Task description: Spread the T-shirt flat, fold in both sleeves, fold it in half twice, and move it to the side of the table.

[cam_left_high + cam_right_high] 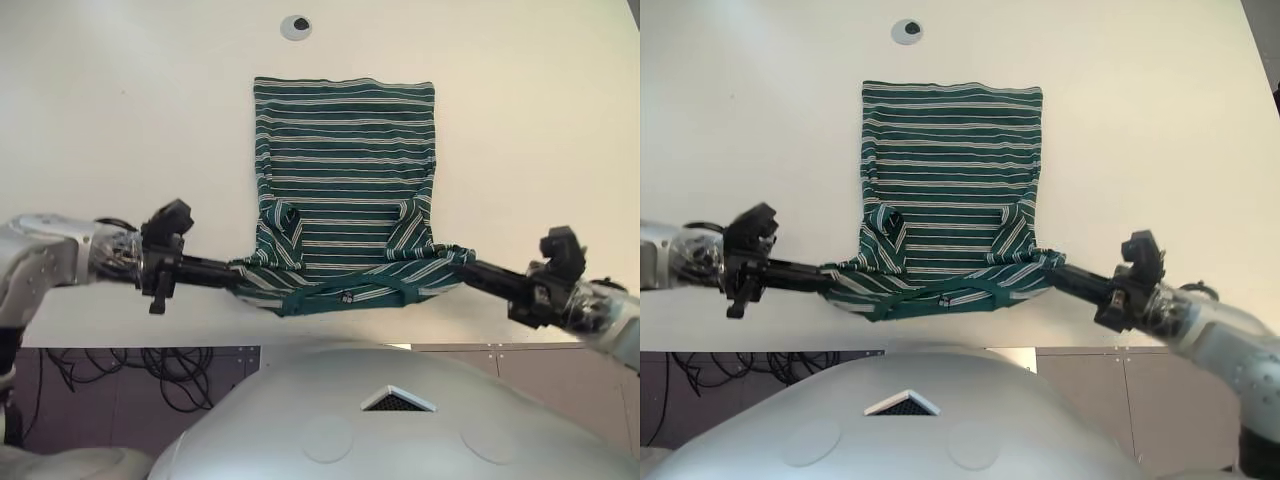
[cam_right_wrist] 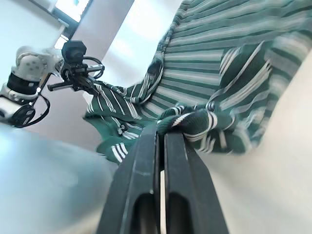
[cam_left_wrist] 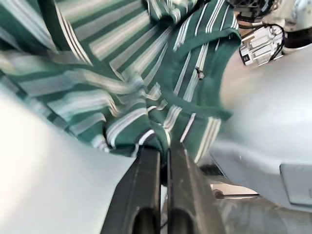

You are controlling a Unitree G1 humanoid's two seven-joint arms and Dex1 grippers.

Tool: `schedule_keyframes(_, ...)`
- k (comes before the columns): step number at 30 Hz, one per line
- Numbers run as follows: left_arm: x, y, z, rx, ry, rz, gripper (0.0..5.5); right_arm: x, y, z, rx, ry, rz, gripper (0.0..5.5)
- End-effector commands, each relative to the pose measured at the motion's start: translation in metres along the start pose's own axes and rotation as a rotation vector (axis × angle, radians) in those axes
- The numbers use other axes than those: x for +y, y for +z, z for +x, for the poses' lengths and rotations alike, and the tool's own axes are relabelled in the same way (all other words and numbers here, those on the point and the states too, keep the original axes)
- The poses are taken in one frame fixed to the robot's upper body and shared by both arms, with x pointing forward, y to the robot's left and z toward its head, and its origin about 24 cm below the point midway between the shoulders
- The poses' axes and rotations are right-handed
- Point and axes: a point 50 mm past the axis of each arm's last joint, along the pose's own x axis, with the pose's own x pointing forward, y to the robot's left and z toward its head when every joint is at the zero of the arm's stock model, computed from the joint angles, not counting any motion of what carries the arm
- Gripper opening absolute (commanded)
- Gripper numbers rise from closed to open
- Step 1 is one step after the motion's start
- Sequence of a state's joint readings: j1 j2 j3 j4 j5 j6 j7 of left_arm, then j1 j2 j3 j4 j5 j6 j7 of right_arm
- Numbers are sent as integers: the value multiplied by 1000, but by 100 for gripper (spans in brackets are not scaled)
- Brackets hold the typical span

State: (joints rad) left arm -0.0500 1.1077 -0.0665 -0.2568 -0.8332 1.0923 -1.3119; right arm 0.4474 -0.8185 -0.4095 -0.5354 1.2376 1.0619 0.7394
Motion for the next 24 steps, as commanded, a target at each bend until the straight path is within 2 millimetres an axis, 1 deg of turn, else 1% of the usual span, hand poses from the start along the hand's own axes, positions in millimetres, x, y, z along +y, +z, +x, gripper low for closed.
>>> schedule_keyframes(1, 16, 46, -5, -41, 37, 106, 3, -11, 47, 15, 19, 59, -106, 0)
schedule_keyframes(4, 40, 88, -5, -74, 97, 197, 3, -27, 83, 36, 15, 89, -166, 0)
schedule_keyframes(6, 52, 108, -4, -84, 119, 230, 3, -38, 103, 48, 16, 104, -183, 0)
schedule_keyframes(9, 71, 130, 1, -85, 154, 251, 3, -55, 130, 67, 24, 121, -194, 0)
schedule_keyframes(10, 75, 134, 4, -83, 160, 253, 3, -59, 137, 71, 27, 121, -202, 0)
schedule_keyframes(13, 83, 151, 8, -127, 187, 258, 3, -73, 160, 83, -18, 112, -202, 0)
schedule_keyframes(14, 85, 154, 7, -149, 204, 254, 3, -76, 166, 89, -23, 112, -207, 0)
schedule_keyframes(17, 92, 158, 5, -212, 276, 241, 3, -85, 176, 107, -45, 80, -221, 0)
schedule_keyframes(19, 97, 158, 6, -258, 329, 226, 3, -94, 176, 114, -66, 34, -218, 0)
schedule_keyframes(21, 103, 152, 9, -255, 367, 212, 3, -101, 171, 122, -59, -8, -226, 0)
schedule_keyframes(24, 113, 145, 19, -259, 425, 210, 3, -110, 157, 132, -60, -43, -211, 0)
